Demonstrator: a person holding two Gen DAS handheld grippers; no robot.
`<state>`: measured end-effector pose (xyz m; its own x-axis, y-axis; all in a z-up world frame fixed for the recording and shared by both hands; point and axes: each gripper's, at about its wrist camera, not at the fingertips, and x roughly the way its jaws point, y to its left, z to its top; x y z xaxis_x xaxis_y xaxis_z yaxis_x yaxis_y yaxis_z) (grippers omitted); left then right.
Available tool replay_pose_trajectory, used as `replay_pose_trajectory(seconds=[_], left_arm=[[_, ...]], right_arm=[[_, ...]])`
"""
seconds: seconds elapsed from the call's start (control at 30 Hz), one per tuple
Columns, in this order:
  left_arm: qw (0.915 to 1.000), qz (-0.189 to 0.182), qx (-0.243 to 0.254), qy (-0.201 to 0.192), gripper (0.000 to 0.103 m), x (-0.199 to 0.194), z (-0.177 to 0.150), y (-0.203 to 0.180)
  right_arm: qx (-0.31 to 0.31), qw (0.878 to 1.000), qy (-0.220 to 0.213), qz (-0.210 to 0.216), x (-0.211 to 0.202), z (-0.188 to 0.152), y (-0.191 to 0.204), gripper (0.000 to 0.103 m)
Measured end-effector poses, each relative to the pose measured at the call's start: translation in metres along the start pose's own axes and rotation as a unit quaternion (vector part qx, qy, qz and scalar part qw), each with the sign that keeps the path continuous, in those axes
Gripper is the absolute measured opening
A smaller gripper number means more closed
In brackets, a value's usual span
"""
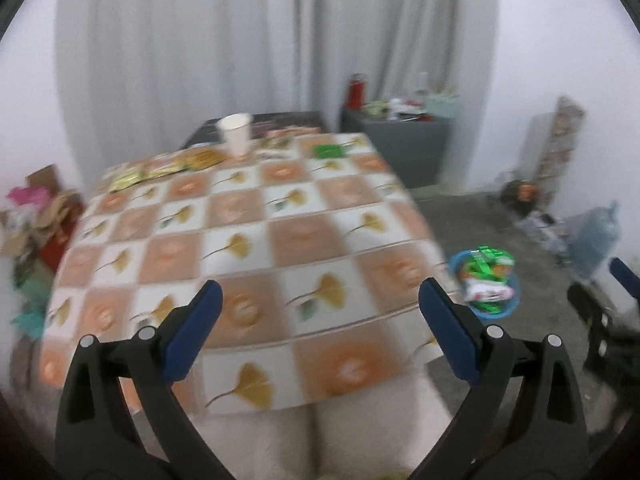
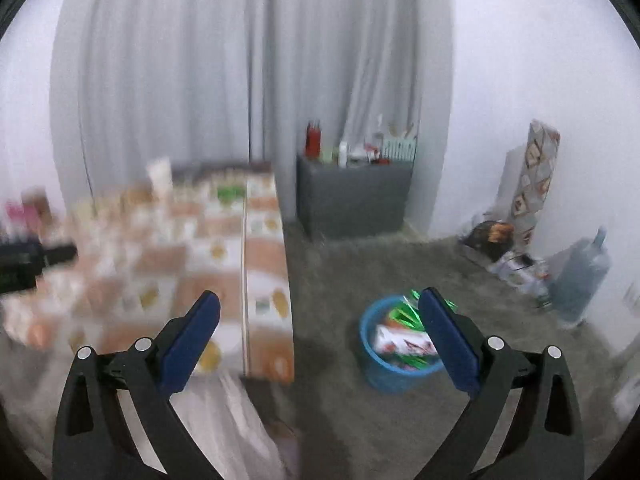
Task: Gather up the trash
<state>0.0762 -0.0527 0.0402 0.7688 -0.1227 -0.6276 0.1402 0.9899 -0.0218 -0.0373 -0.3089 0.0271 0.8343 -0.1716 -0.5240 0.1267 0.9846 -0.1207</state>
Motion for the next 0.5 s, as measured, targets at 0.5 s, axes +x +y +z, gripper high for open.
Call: replay_pose_trajectory(seconds=[0.5], left_arm=[[0.9951,0.031,-0.038,0.086,0.094,0.031,-0.028,0.006]], right_arm=[[0.041,0.994,0.104,-0.017,0.026,-0.030,-0.002,0.097]])
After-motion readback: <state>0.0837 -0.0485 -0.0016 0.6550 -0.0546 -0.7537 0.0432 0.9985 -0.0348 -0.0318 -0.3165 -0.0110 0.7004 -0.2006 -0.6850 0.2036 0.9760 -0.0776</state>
